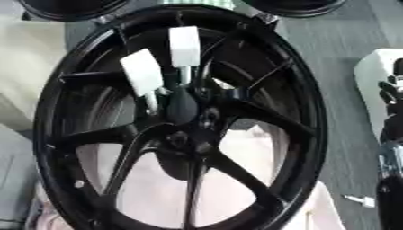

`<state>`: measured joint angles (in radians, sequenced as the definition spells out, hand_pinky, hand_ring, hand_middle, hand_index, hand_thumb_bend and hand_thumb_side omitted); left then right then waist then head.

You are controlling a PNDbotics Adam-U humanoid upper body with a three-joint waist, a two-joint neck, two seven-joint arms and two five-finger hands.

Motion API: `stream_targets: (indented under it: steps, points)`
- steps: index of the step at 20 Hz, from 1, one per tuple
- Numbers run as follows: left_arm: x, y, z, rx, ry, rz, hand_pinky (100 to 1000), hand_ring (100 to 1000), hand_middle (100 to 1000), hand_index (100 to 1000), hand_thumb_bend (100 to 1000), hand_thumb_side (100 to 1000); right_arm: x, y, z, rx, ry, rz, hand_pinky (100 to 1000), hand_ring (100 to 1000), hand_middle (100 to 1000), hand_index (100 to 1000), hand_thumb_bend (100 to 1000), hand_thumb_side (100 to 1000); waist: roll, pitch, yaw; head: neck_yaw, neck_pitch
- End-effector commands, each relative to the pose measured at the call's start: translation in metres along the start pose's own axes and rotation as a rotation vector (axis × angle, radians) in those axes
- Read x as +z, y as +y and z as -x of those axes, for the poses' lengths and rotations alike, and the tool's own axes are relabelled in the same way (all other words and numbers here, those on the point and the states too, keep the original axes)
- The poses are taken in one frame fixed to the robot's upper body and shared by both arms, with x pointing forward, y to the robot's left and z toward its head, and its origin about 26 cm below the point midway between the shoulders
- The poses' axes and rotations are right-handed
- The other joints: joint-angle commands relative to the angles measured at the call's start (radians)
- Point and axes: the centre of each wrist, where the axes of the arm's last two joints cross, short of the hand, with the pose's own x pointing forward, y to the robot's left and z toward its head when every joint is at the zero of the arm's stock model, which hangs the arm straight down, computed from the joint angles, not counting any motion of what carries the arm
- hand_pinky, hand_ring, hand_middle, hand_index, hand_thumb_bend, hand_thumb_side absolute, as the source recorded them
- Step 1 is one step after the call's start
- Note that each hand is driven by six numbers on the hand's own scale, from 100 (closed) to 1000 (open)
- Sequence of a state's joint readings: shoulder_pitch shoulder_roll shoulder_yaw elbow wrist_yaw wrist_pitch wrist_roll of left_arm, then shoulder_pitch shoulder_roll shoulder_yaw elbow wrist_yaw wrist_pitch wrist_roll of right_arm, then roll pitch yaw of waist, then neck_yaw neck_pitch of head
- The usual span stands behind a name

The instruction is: Pull the pin out of the wheel hub.

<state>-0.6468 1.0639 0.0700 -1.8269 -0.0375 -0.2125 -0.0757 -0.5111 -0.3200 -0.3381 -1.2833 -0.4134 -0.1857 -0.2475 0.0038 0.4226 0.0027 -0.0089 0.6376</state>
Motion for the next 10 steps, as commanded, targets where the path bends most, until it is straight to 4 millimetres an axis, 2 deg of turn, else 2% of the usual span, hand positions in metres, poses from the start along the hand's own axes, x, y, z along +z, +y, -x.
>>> stream_targets:
  steps: [1, 5, 10]
  points:
    - [-0.019, 0.02, -0.018, -0.132, -0.079, 0.206, 758, 659, 637, 759, 654, 554, -0.01, -0.004, -0.02, 0.034, -0.054, -0.021, 855, 685, 616, 728, 654, 427, 0.008, -0.027, -0.002, -0.019, 0.002]
    - [-0.04, 0.016, -0.038, -0.196, -0.177, 0.419, 767, 679, 656, 768, 648, 537, -0.012, -0.004, -0.023, 0.032, -0.062, -0.019, 854, 683, 614, 728, 657, 424, 0.017, -0.033, -0.014, -0.042, 0.01]
    - [-0.069, 0.007, -0.05, -0.211, -0.221, 0.665, 786, 713, 692, 796, 639, 545, -0.012, -0.007, -0.023, 0.045, -0.058, -0.023, 853, 682, 613, 727, 662, 423, 0.028, -0.04, -0.013, -0.056, 0.014]
